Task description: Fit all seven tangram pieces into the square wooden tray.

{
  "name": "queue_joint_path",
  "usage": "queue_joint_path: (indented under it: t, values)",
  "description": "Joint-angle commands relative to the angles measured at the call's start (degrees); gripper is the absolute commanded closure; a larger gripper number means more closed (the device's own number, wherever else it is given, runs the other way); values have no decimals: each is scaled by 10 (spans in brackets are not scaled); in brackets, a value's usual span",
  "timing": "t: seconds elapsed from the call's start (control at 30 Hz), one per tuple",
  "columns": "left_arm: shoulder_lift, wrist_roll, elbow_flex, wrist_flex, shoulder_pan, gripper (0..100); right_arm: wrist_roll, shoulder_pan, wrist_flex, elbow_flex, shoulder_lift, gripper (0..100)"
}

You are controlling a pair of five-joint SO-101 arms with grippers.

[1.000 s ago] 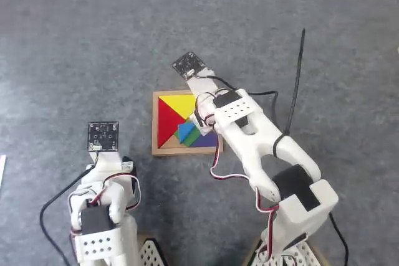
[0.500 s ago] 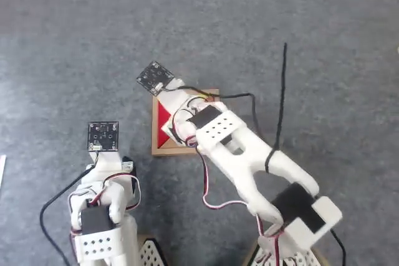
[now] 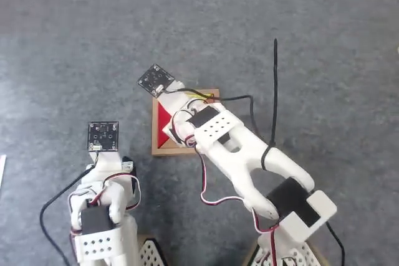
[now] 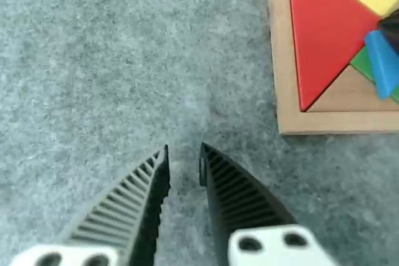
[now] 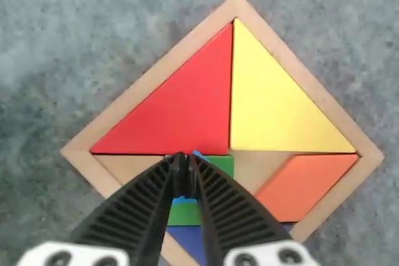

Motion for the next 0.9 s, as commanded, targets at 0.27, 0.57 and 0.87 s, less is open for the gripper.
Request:
queue_joint_path:
  t: [0.27, 0.57, 0.87]
  values:
    - [-11, 0, -7, 2, 2, 919, 39, -2, 18, -3, 9, 991]
    - [-11, 0, -7, 2, 2, 919, 85, 0, 32, -5, 38, 991]
    - [-11, 0, -7, 2, 2, 919, 183, 44, 90, -26, 43, 991]
